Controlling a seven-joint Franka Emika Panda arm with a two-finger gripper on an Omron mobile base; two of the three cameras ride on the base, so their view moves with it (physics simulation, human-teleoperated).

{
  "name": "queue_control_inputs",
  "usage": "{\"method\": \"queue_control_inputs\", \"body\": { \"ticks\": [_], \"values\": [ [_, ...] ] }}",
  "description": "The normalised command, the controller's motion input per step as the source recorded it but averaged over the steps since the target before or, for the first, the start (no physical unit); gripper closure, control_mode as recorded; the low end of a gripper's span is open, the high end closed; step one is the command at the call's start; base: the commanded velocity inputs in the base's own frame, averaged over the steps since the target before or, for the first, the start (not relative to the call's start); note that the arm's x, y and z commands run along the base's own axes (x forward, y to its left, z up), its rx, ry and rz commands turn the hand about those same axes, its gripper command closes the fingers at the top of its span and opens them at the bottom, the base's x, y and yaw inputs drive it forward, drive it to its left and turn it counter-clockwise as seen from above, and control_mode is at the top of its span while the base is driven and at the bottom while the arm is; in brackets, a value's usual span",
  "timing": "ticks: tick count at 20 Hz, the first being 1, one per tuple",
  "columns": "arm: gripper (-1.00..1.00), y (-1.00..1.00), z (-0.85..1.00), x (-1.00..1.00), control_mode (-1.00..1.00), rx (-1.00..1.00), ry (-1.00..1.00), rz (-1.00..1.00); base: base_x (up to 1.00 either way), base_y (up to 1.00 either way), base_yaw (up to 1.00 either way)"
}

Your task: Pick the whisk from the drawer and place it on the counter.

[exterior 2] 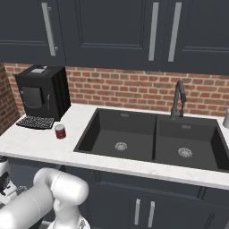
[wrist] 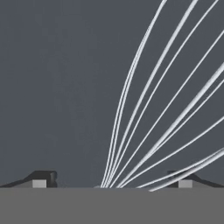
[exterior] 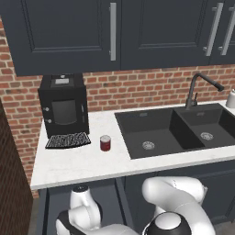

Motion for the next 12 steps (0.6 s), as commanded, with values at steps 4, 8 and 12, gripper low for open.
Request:
{"method": "queue_control_inputs", "body": {
  "ticks": [4, 8, 12],
  "values": [
    [-1.0, 0.0, -0.08, 0.01, -1.0, 0.0, 0.0, 0.0, 0.0, 0.0, 0.0],
    [1.0, 0.0, -0.12, 0.0, -1.0, 0.0, 0.0, 0.0, 0.0, 0.0, 0.0],
    [1.0, 0.0, -0.01, 0.0, -1.0, 0.0, 0.02, 0.0, 0.0, 0.0, 0.0]
  ]
}}
